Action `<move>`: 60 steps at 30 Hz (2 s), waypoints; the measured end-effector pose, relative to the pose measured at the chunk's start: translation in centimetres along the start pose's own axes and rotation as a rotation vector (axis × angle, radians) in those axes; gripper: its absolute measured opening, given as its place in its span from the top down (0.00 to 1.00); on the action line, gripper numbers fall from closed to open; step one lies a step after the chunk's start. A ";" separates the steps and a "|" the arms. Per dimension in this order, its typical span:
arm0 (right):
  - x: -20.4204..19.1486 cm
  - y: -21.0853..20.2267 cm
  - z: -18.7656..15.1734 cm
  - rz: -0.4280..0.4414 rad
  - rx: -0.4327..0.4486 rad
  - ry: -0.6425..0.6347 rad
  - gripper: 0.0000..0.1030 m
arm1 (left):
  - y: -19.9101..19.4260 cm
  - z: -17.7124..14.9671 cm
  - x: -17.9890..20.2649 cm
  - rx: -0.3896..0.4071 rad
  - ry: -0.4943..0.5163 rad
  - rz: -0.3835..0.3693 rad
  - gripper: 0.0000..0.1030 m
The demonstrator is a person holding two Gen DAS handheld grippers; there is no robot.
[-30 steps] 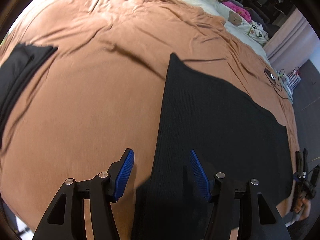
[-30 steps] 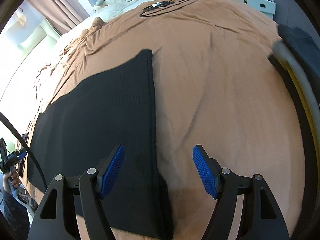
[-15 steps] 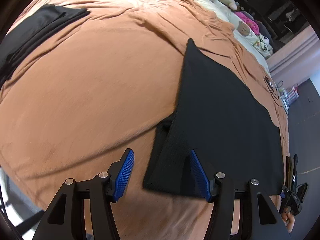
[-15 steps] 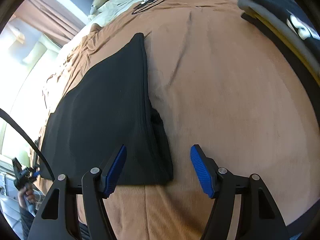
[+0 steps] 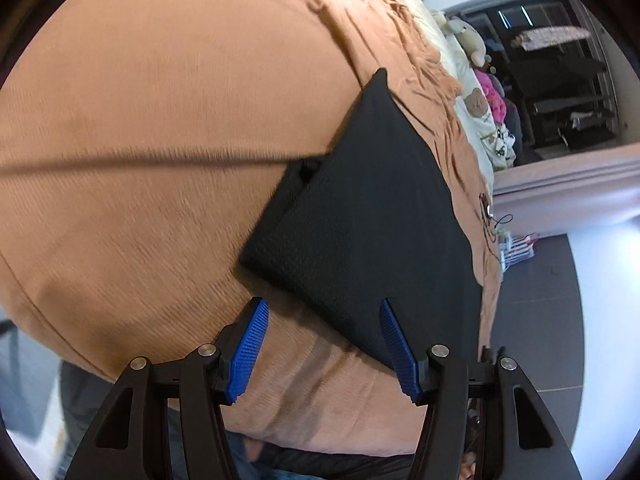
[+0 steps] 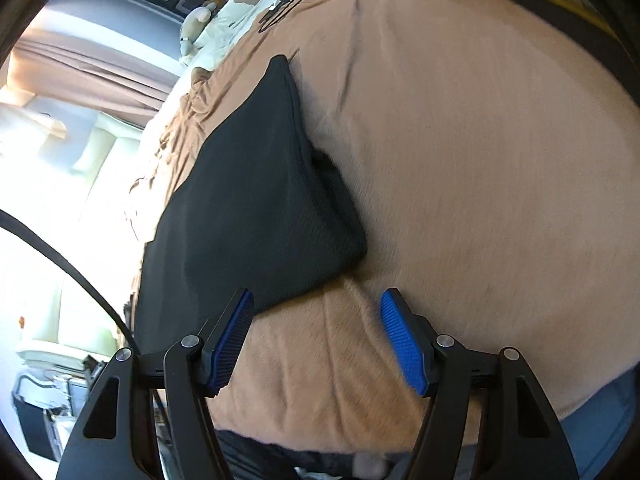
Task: Fold small clothes
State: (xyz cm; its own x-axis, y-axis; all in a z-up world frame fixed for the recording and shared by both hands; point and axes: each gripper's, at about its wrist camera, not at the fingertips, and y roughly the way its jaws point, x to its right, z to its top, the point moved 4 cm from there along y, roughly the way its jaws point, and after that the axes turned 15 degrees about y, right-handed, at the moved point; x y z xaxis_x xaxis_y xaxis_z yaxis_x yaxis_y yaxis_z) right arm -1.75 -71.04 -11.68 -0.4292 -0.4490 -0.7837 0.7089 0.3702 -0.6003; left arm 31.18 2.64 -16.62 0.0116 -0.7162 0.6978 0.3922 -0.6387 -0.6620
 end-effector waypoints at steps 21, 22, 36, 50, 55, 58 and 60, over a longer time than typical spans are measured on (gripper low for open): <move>2.9 2.6 2.0 0.153 0.103 0.225 0.71 | 0.4 1.6 -1.9 0.195 -0.122 0.084 0.82; 3.1 2.7 2.0 0.146 0.114 0.227 0.78 | 0.5 1.6 -2.0 0.194 -0.129 0.087 0.87; 0.9 0.3 -0.8 0.137 0.139 0.184 0.99 | -4.1 1.6 -0.3 0.313 -0.111 0.051 0.96; -3.8 -1.9 -1.5 -0.033 0.152 0.020 0.96 | -4.0 0.0 -3.0 0.276 -0.129 0.036 0.95; -7.0 -3.7 -2.0 -0.099 0.249 -0.058 0.81 | -3.8 -0.1 -3.5 0.272 -0.133 0.012 0.95; -9.1 -4.8 -2.2 -0.160 0.335 -0.116 0.65 | -3.5 -0.2 -3.9 0.267 -0.138 0.000 0.95; -10.2 -5.2 -2.5 -0.171 0.370 -0.132 0.55 | -3.5 -0.3 -4.1 0.266 -0.141 -0.010 0.95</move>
State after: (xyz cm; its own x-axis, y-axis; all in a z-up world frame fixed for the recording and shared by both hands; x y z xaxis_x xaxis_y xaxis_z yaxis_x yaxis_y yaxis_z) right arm -2.52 -66.34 -0.99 -0.4999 -0.5874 -0.6364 0.7971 -0.0248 -0.6033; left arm 29.53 7.69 -17.22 0.1267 -0.6524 0.7472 0.6197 -0.5361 -0.5731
